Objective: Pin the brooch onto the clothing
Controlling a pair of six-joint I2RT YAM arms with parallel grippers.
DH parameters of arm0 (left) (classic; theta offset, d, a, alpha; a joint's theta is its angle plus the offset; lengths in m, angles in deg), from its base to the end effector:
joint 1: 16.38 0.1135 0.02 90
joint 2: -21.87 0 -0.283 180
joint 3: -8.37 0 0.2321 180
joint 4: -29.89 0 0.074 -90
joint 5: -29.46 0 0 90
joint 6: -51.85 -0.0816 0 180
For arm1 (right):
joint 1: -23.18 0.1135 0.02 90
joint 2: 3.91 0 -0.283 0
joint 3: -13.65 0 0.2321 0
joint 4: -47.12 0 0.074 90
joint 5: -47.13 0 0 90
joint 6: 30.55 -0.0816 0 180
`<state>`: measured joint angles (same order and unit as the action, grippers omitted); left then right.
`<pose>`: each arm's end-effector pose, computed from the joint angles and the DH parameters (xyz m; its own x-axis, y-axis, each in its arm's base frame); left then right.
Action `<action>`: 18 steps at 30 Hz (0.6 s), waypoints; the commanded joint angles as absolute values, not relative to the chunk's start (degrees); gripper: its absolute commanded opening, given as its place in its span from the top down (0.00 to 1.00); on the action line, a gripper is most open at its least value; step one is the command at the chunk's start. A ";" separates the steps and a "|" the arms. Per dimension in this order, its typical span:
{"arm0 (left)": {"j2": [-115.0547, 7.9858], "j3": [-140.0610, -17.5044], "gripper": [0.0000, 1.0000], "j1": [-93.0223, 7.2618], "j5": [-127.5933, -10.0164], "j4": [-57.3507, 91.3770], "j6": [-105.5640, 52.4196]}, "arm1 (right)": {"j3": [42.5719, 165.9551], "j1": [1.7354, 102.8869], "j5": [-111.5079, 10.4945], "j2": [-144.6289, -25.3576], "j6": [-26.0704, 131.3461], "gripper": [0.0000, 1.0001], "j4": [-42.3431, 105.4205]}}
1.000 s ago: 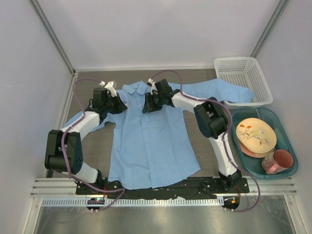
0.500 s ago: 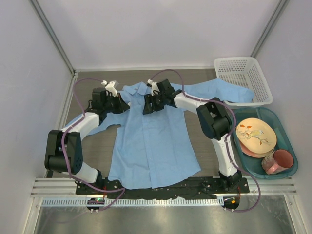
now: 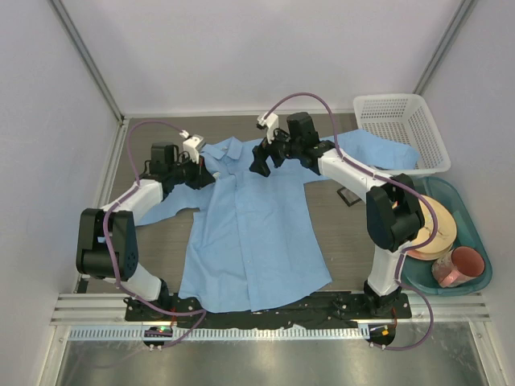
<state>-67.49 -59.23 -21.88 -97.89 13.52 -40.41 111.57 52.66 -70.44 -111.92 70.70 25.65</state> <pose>0.3353 -0.0820 0.2247 -0.5924 0.0885 -0.8008 0.5750 0.7426 -0.3433 0.3825 0.2596 0.2654 -0.2948 -0.3653 -0.8830 -0.8535 0.5162 0.0714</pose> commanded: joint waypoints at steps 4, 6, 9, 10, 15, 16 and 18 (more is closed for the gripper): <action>-70.59 -65.23 1.00 -21.83 -106.49 13.15 -49.30 | 112.38 51.57 -88.65 -112.28 86.79 0.23 29.93; -70.77 -65.33 1.00 -21.74 -112.18 13.76 -51.15 | 113.18 51.31 -91.45 -114.12 86.09 0.27 31.87; -71.90 -65.58 1.00 -21.92 -116.25 14.65 -54.93 | 114.67 51.13 -96.21 -116.41 86.17 0.35 35.38; -72.60 -65.94 1.00 -21.92 -117.75 14.47 -55.98 | 115.46 51.05 -97.69 -117.02 86.61 0.36 35.91; -75.33 -70.77 1.00 -21.92 -120.66 9.90 -60.74 | 119.50 50.96 -100.95 -121.15 85.64 0.39 38.46; -75.86 -71.03 1.00 -21.92 -120.92 10.07 -61.09 | 120.12 50.87 -101.48 -121.42 86.34 0.39 38.46; -76.65 -72.18 1.00 -22.01 -121.71 9.55 -62.31 | 120.82 50.87 -102.80 -122.91 87.93 0.39 39.16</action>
